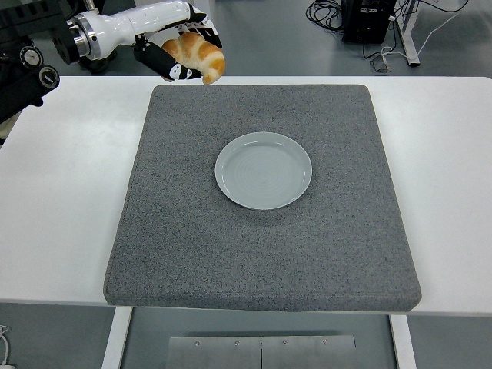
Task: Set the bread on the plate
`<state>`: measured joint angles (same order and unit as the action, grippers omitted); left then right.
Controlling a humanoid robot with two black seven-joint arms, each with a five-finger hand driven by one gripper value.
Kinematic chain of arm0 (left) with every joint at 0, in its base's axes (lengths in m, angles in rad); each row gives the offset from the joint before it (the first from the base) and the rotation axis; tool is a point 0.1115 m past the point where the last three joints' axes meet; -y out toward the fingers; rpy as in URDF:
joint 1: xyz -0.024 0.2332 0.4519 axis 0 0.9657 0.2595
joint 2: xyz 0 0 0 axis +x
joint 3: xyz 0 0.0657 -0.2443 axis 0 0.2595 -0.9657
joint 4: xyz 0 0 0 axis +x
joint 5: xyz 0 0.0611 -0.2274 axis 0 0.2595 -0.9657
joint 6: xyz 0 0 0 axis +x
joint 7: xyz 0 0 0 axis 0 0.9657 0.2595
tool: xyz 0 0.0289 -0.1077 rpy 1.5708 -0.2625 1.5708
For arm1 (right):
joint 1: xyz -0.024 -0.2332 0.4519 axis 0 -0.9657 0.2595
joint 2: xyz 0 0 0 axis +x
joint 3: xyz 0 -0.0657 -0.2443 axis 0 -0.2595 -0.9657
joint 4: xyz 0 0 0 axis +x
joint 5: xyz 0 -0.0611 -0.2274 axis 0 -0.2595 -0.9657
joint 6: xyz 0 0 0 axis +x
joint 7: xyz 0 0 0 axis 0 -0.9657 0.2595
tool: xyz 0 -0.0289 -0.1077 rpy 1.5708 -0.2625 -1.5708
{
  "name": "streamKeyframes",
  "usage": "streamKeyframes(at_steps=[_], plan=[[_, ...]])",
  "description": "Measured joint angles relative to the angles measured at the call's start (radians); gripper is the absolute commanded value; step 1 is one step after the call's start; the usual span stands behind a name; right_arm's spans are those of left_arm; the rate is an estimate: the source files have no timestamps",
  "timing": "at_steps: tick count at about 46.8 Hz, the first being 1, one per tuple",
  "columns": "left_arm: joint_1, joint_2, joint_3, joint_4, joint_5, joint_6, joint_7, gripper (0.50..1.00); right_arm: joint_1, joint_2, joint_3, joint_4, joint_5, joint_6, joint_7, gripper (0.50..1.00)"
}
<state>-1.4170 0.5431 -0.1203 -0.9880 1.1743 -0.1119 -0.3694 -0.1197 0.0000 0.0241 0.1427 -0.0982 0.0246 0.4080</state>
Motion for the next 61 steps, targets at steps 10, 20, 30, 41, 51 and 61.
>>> streamKeyframes(at_steps=[10,20,30,41,51,61], plan=[[-0.015,-0.025,0.014,0.000,0.005,0.000,-0.009,0.500,0.000,0.000,0.000,0.000,0.000,0.000,0.000,1.000],[-0.035,-0.071,0.028,0.000,0.042,0.001,-0.010,0.500,0.000,0.000,0.000,0.000,0.000,0.000,0.000,1.000],[-0.067,-0.156,0.051,0.001,0.043,0.006,-0.001,0.500,0.000,0.000,0.000,0.000,0.000,0.000,0.000,1.000],[-0.079,-0.237,0.073,0.028,0.043,0.011,0.011,0.500,0.000,0.000,0.000,0.000,0.000,0.000,0.000,1.000],[-0.076,-0.306,0.135,0.096,0.045,0.019,0.011,0.500,0.000,0.000,0.000,0.000,0.000,0.000,0.000,1.000],[-0.063,-0.349,0.195,0.127,0.034,0.062,0.009,0.500,0.000,0.000,0.000,0.000,0.000,0.000,0.000,1.000]])
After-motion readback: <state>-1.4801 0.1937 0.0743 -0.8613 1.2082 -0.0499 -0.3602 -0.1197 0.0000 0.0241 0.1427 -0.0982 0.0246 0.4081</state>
